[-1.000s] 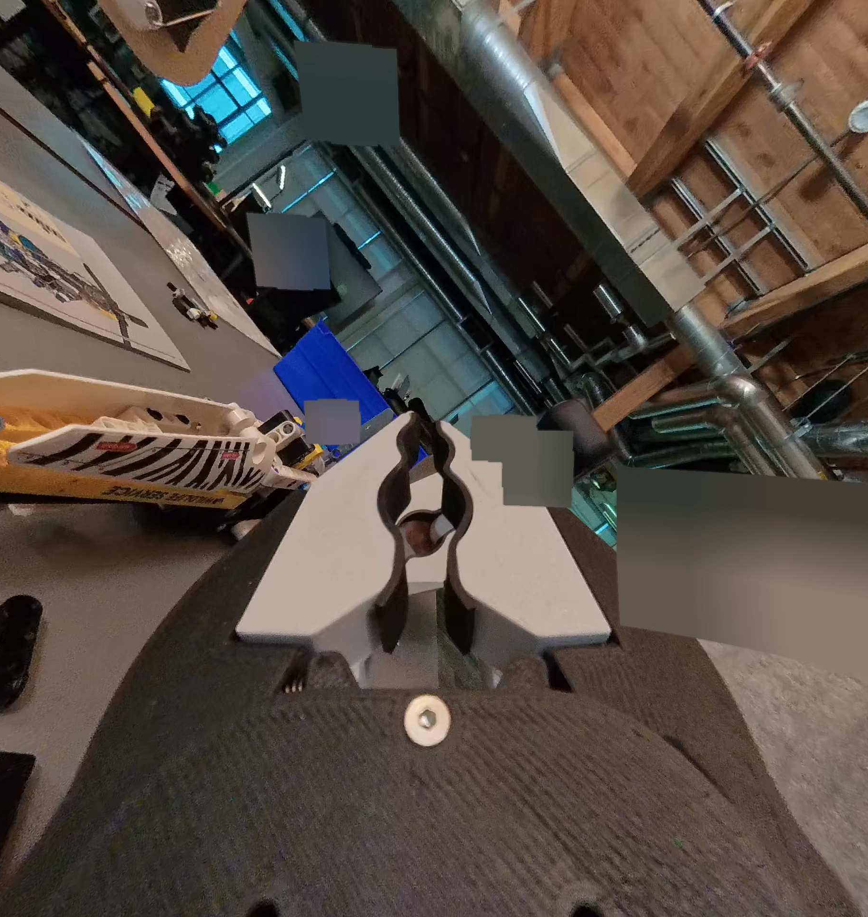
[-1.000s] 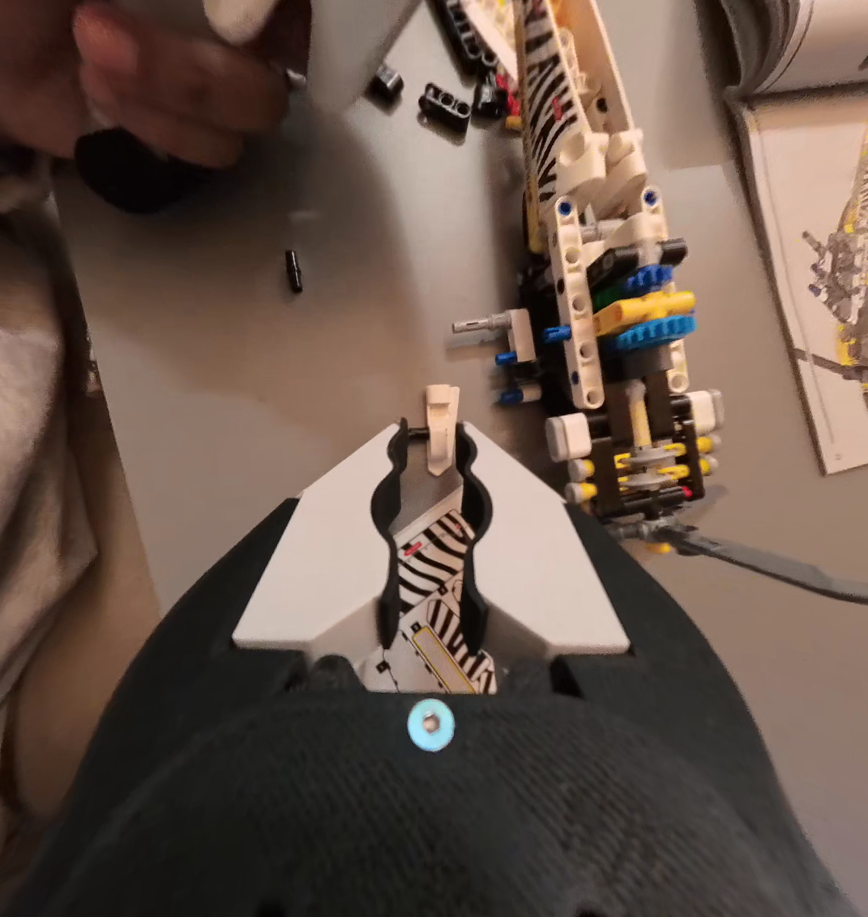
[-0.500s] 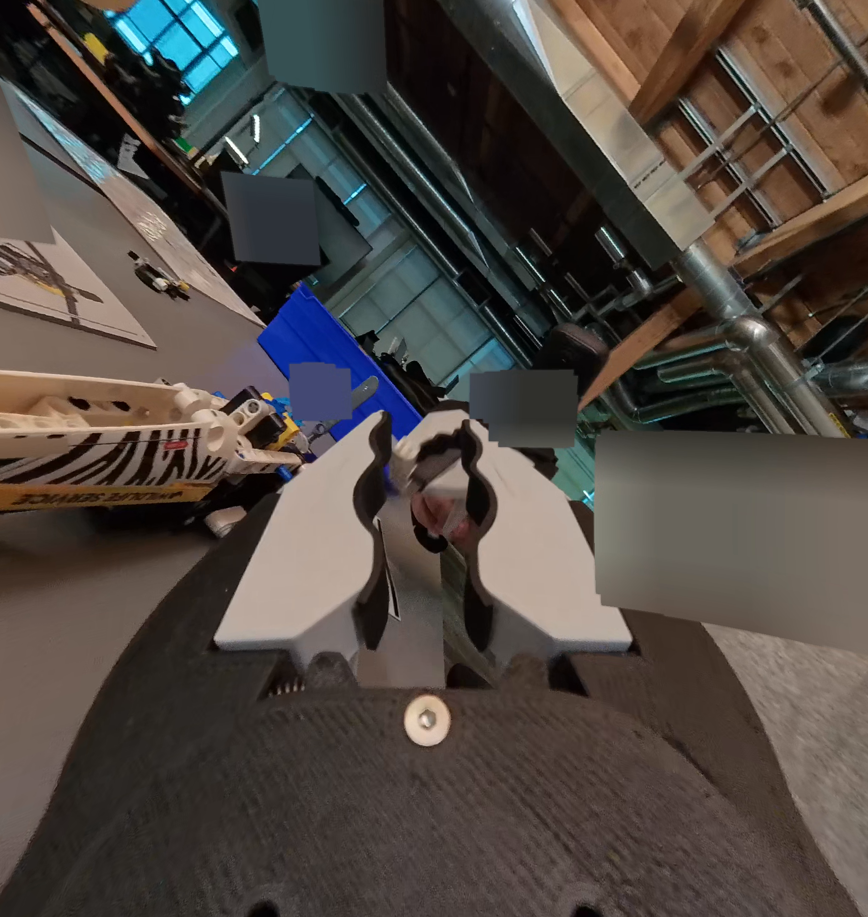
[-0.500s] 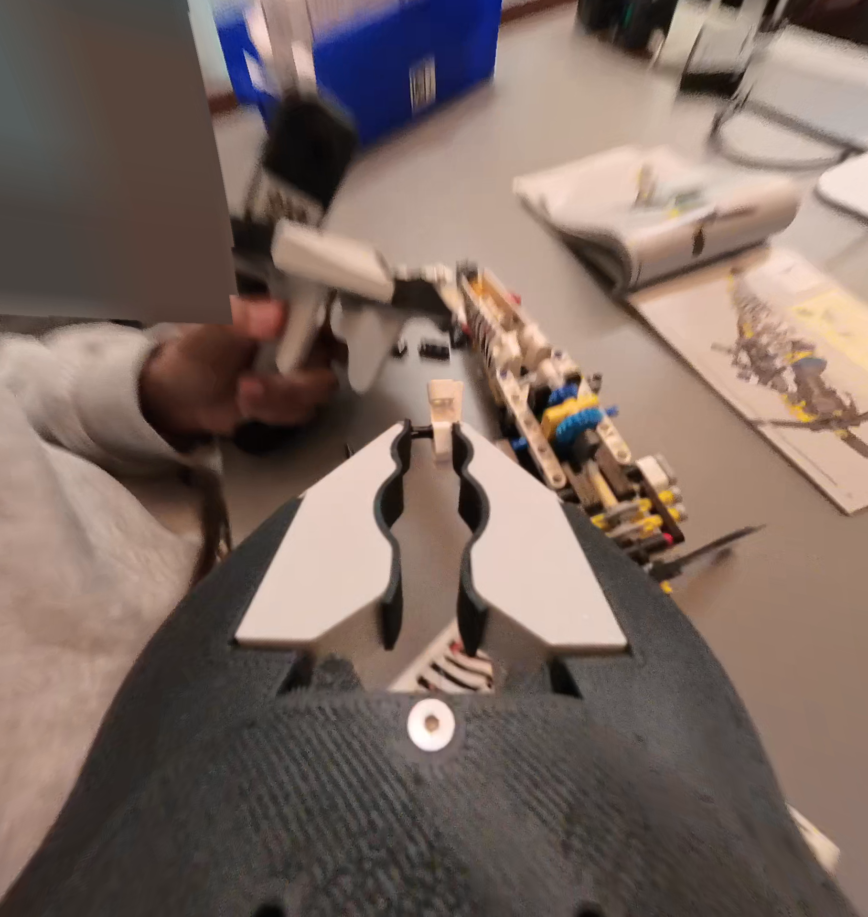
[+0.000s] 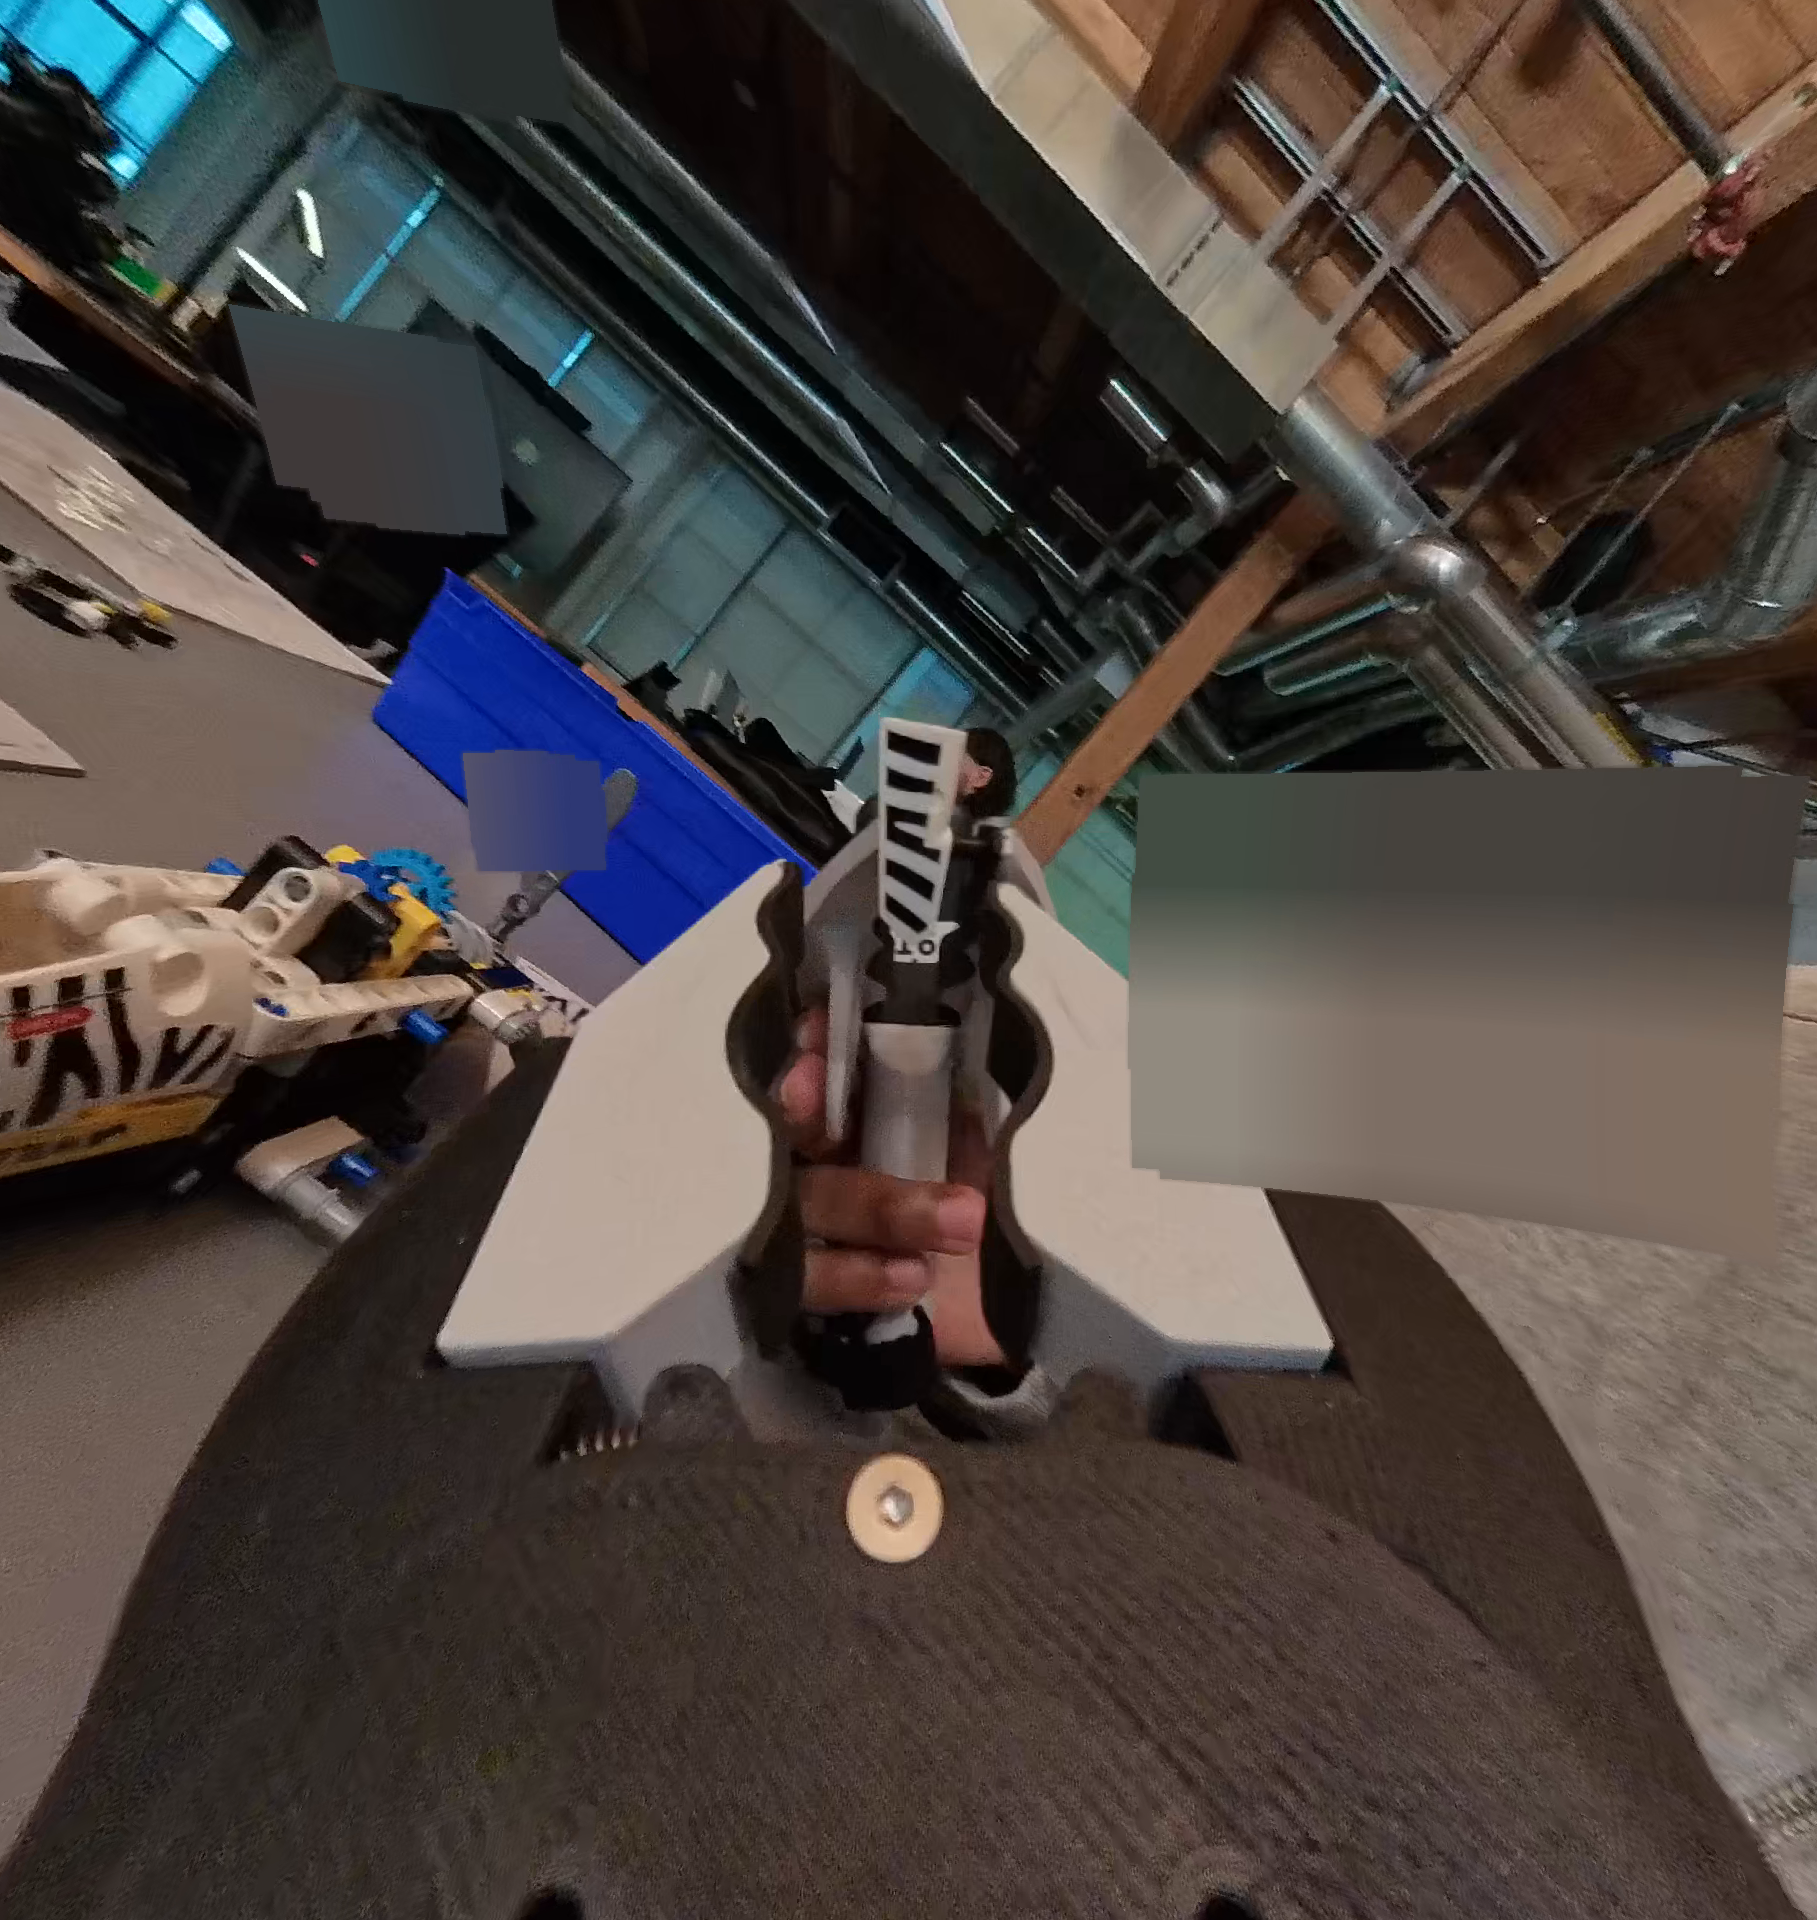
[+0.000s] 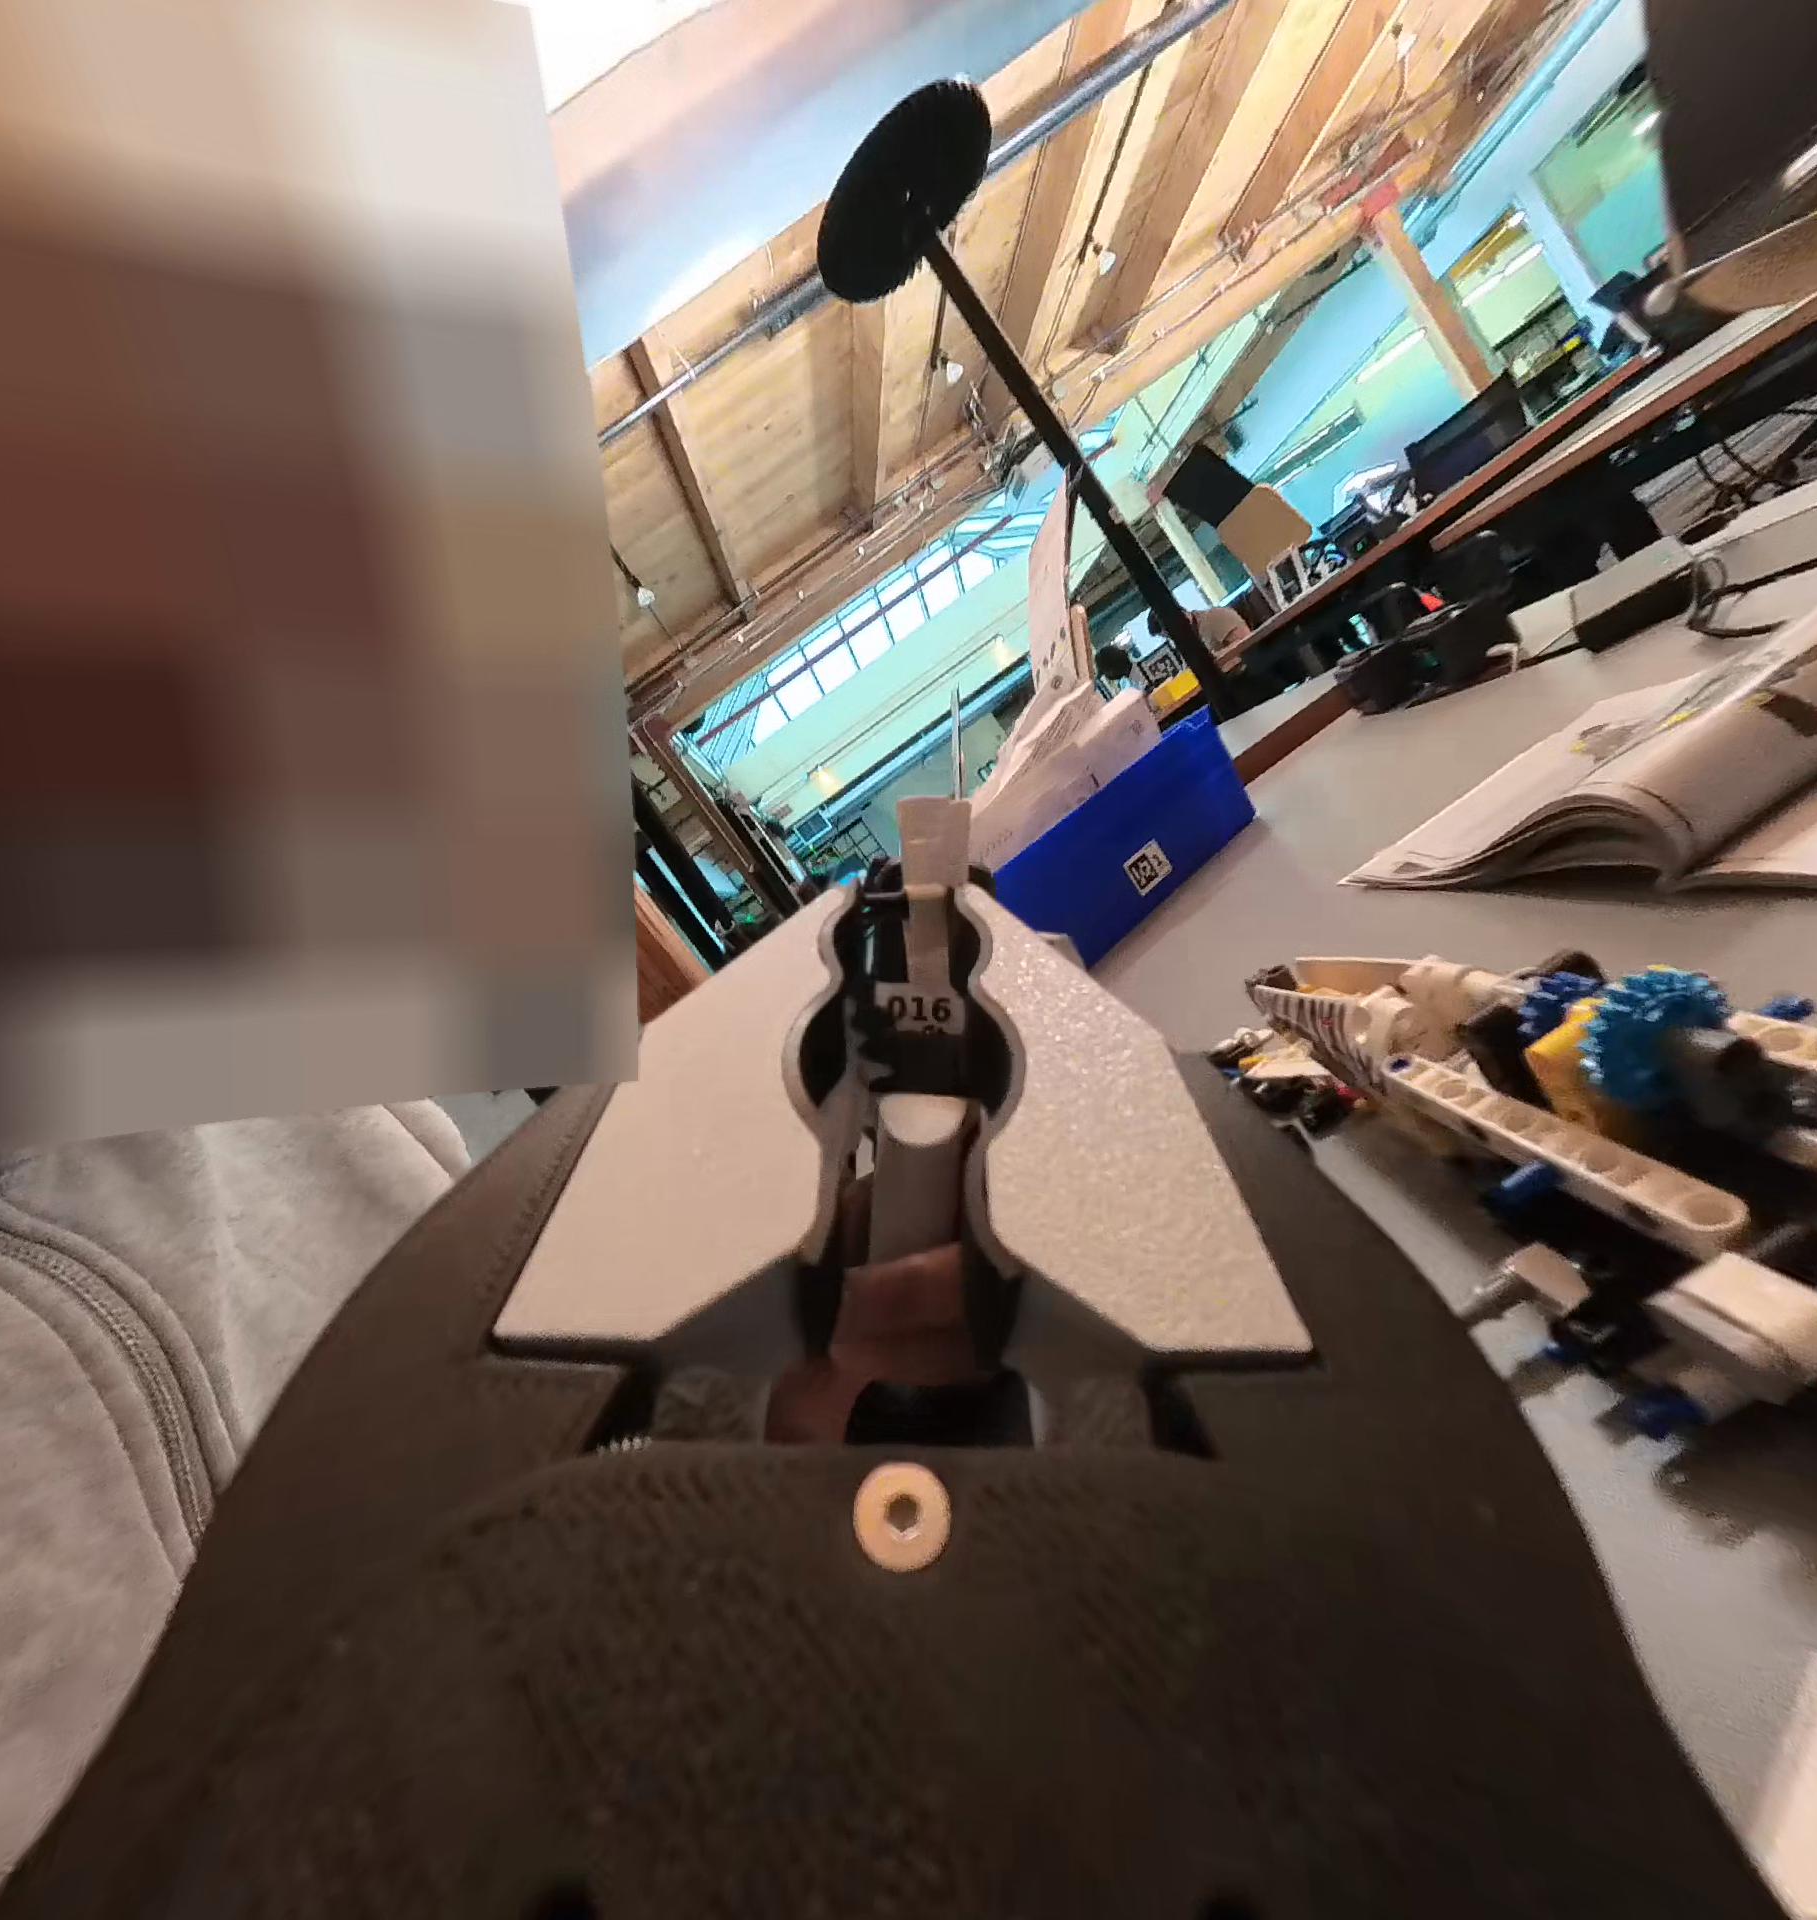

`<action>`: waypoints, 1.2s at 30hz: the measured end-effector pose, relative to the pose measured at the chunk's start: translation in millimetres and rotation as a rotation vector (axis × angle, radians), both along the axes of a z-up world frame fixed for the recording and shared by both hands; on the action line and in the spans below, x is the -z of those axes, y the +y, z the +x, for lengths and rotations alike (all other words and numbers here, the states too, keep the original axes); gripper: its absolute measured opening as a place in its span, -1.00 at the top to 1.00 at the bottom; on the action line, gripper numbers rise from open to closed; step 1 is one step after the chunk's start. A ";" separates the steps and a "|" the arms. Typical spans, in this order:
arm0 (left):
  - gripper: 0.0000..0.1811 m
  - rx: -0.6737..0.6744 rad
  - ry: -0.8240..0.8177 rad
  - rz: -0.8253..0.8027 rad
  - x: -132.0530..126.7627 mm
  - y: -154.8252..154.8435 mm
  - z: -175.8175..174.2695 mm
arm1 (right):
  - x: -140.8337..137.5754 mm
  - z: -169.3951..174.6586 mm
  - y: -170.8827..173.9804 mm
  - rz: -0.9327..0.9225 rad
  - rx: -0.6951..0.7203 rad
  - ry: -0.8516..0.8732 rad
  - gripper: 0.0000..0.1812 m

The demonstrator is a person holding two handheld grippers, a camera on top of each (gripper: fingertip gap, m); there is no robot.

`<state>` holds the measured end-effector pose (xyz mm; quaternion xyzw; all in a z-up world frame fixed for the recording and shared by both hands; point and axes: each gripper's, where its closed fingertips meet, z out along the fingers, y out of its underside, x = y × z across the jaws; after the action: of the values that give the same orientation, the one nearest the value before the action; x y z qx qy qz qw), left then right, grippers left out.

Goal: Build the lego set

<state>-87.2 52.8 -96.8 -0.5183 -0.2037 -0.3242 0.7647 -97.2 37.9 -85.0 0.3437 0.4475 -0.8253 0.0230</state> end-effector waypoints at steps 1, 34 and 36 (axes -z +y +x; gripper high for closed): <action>0.68 -0.011 0.001 -0.007 1.0 -0.4 -1.5 | -0.6 0.7 -1.3 0.008 0.000 0.006 0.85; 0.91 -0.018 0.680 -0.307 21.4 32.8 65.7 | 31.6 65.4 36.2 1.007 -0.718 -0.600 0.85; 0.91 -0.018 0.699 -0.306 21.4 32.8 68.1 | 34.2 68.1 36.6 1.031 -0.766 -0.642 0.93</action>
<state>-19.1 85.6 -118.2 -0.7040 0.0190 -0.0871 0.7046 -29.1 74.5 -119.2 0.3553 0.8407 -0.3010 0.2762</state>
